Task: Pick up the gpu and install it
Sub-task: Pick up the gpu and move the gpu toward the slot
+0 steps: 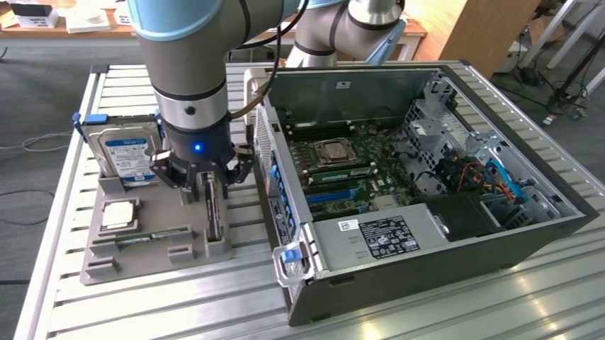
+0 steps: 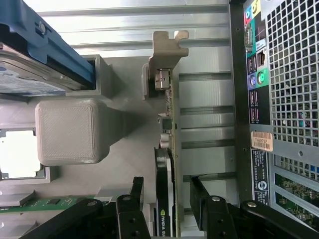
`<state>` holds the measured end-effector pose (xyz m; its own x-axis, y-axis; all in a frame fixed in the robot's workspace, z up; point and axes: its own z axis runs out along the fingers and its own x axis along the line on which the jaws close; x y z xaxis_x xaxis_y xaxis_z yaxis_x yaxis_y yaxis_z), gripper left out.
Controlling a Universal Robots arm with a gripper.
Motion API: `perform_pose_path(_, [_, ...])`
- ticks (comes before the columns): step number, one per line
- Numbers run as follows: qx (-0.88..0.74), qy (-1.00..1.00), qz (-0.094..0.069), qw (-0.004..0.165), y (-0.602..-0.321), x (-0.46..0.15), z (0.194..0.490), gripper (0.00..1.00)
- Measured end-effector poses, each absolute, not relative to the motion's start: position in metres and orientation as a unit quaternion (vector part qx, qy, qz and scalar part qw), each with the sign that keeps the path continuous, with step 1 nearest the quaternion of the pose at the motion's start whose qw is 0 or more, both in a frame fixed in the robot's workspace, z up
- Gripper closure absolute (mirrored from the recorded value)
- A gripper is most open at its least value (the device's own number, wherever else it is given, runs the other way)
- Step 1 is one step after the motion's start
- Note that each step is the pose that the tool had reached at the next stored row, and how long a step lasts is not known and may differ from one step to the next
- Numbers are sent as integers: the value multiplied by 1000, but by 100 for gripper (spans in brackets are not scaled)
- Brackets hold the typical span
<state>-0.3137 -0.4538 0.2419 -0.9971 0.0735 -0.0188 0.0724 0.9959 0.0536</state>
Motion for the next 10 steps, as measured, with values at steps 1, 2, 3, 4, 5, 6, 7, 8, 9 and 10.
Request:
perform_pose_path(1, [36, 999, 26, 10, -454, -314, 242, 50])
perform_pose_path(2, [36, 999, 26, 10, -454, -314, 242, 50])
perform_pose_path(3, [36, 999, 26, 10, -454, -314, 242, 50])
perform_pose_path(4, [36, 999, 26, 10, -454, -314, 242, 50])
perform_pose_path(5, [36, 999, 26, 10, -454, -314, 242, 50])
perform_pose_path(6, [36, 999, 26, 10, -454, -314, 242, 50])
perform_pose_path(7, [36, 999, 26, 10, -454, -314, 242, 50])
perform_pose_path(8, [36, 999, 26, 10, -454, -314, 242, 50])
perform_pose_path(9, [36, 999, 26, 10, -454, -314, 242, 50])
perform_pose_path(10, [36, 999, 26, 10, -454, -314, 242, 50])
